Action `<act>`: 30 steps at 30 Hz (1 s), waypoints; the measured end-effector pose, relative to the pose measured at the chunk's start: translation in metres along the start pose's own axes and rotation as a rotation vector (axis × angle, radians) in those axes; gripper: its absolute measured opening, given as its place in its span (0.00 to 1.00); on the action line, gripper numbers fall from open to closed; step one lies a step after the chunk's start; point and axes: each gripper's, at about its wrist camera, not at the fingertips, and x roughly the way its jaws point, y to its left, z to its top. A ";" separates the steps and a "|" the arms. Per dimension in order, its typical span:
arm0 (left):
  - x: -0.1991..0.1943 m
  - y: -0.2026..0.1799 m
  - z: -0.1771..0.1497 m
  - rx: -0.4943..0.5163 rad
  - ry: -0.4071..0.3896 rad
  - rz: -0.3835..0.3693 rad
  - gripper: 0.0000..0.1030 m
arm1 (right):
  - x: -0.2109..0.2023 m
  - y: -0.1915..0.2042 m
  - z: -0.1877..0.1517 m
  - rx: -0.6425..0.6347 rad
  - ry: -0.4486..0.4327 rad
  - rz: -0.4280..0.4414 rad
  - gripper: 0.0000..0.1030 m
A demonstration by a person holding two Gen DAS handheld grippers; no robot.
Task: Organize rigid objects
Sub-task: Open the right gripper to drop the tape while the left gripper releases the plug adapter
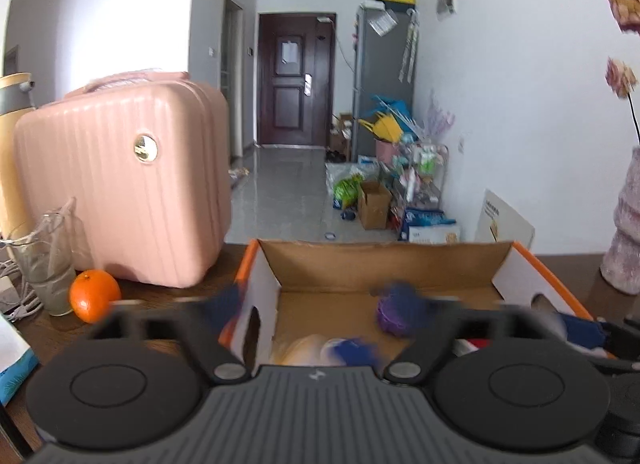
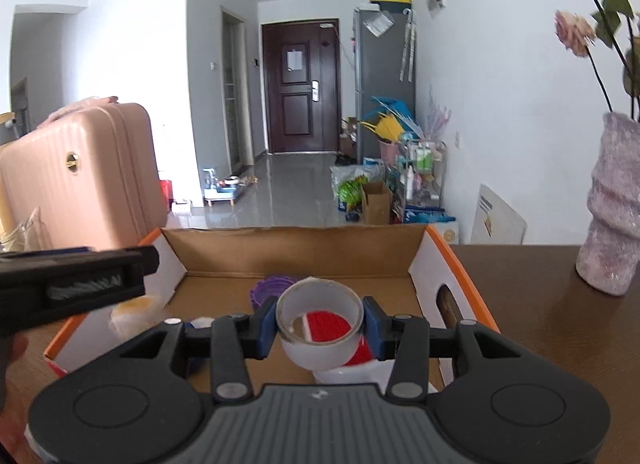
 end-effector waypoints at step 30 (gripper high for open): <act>-0.046 0.022 -0.006 -0.052 -0.051 0.045 1.00 | -0.057 -0.004 -0.014 0.002 -0.083 0.007 1.00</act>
